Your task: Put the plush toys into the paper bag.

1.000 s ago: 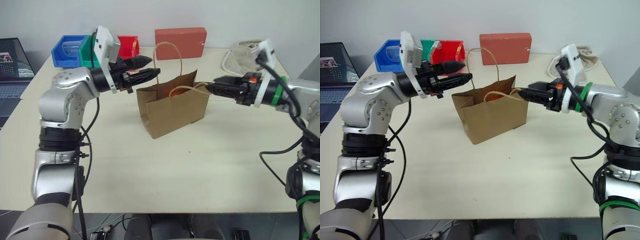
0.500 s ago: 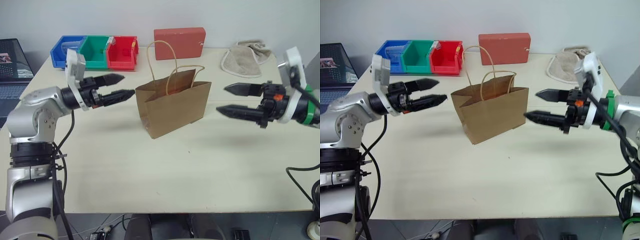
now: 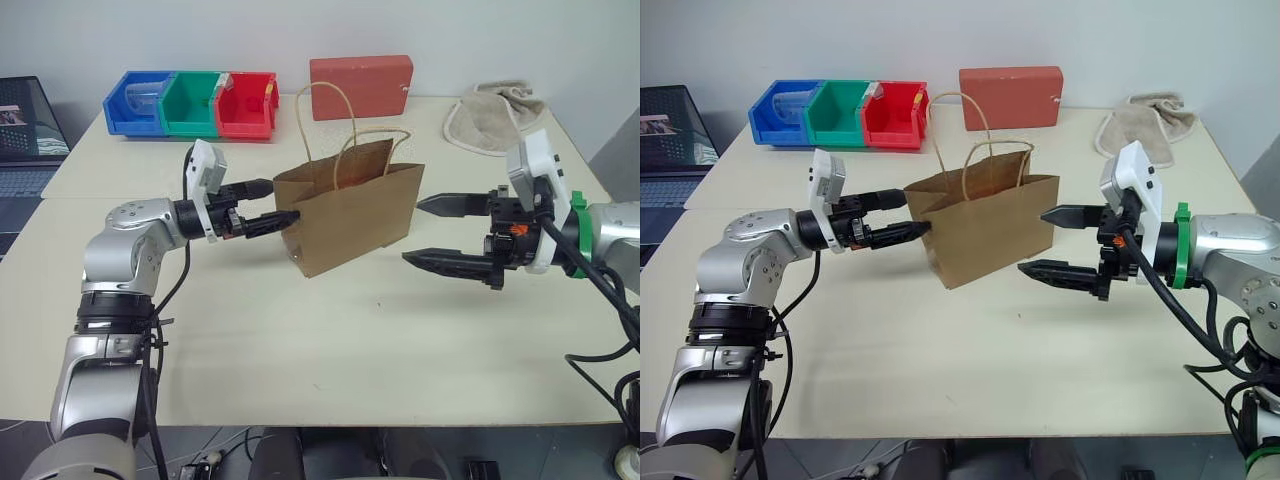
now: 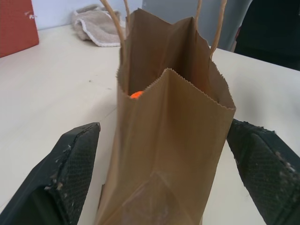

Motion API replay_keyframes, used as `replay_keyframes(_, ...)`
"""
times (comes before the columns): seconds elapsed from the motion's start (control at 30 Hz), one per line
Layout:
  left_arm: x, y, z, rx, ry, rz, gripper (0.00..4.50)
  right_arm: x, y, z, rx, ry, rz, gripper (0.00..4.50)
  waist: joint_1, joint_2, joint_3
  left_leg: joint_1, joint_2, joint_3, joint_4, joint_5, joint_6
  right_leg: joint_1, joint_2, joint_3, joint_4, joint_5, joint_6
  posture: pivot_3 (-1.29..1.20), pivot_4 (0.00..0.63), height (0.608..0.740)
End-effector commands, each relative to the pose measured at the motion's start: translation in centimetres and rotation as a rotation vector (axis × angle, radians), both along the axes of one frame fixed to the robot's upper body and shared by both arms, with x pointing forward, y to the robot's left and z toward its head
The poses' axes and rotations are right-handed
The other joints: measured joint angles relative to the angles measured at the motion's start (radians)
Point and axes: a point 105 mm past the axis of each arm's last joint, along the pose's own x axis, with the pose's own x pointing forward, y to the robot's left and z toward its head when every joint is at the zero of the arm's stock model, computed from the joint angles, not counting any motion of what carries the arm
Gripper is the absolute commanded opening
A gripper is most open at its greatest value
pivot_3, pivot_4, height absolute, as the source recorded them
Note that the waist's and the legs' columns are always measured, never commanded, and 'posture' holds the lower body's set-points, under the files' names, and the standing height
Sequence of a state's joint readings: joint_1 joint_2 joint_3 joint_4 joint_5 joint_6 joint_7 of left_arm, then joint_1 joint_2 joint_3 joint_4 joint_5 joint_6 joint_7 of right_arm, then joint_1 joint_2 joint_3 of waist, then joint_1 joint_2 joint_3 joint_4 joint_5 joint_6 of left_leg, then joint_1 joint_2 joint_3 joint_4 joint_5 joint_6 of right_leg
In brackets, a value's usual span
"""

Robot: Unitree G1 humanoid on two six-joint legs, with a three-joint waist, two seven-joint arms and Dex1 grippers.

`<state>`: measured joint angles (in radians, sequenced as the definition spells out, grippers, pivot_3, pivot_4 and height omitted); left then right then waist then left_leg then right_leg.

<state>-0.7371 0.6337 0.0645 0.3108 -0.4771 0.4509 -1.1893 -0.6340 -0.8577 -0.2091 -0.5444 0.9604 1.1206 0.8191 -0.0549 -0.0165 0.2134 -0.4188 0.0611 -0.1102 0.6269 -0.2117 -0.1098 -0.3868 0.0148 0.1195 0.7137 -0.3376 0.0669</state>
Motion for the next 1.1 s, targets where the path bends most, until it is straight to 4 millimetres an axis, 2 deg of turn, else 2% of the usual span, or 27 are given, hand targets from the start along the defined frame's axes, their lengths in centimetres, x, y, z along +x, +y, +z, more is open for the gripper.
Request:
replay_keyframes(0.03, -0.7, -0.5, 0.9, -0.007, -0.036, -0.036, 4.48, -0.9, 0.0, 1.5, 0.017, -0.065, 0.037, 4.5, 0.0, 0.0, 0.0, 0.0, 0.0, 0.0, 0.0, 0.0, 0.0, 0.0, 0.0, 0.0, 0.0, 0.0, 0.0, 0.0, 0.15, 0.74)
replay_keyframes(0.27, -1.0, -1.3, 0.6, -0.014, -0.035, -0.039, 4.48, -0.9, 0.0, 1.7, 0.021, -0.072, 0.033, 4.5, 0.0, 0.0, 0.0, 0.0, 0.0, 0.0, 0.001, 0.0, 0.0, 0.0, 0.0, 0.0, 0.0, 0.0, 0.0, 0.0, 0.15, 0.74)
replay_keyframes(0.47, 0.0, -3.1, -0.6, 0.002, -0.085, 0.007, 4.48, -0.7, 0.1, 1.4, 0.008, -0.083, 0.019, 4.5, 0.002, 0.0, 0.0, 0.0, 0.0, 0.0, 0.001, 0.0, 0.0, 0.0, 0.0, 0.0, 0.0, 0.0, 0.0, 0.0, 0.15, 0.74)
replay_keyframes(0.6, 0.9, -3.4, -0.6, -0.004, -0.14, 0.051, 3.57, -0.5, 0.0, 1.0, -0.016, -0.115, -0.005, 4.5, 0.004, 0.0, 0.0, 0.0, 0.0, 0.0, 0.001, 0.0, 0.0, 0.0, 0.0, 0.0, 0.0, 0.0, 0.0, 0.0, 0.15, 0.74)
replay_keyframes(0.97, 0.8, -3.6, -0.7, -0.029, -0.135, 0.023, 0.03, -0.2, -0.2, 0.0, -0.051, -0.154, -0.045, 4.5, 0.004, 0.0, 0.0, 0.0, 0.0, 0.0, 0.001, 0.0, 0.0, 0.0, 0.0, 0.0, 0.0, 0.0, 0.0, 0.0, 0.15, 0.74)
replay_keyframes(1.1, 1.0, -3.4, -0.5, -0.025, -0.133, 0.012, 0.03, 0.3, -0.6, -0.3, -0.081, -0.239, -0.093, 4.5, 0.004, 0.0, 0.0, 0.0, 0.0, 0.0, 0.001, 0.0, 0.0, 0.001, 0.0, 0.0, 0.0, 0.0, 0.0, 0.0, 0.15, 0.74)
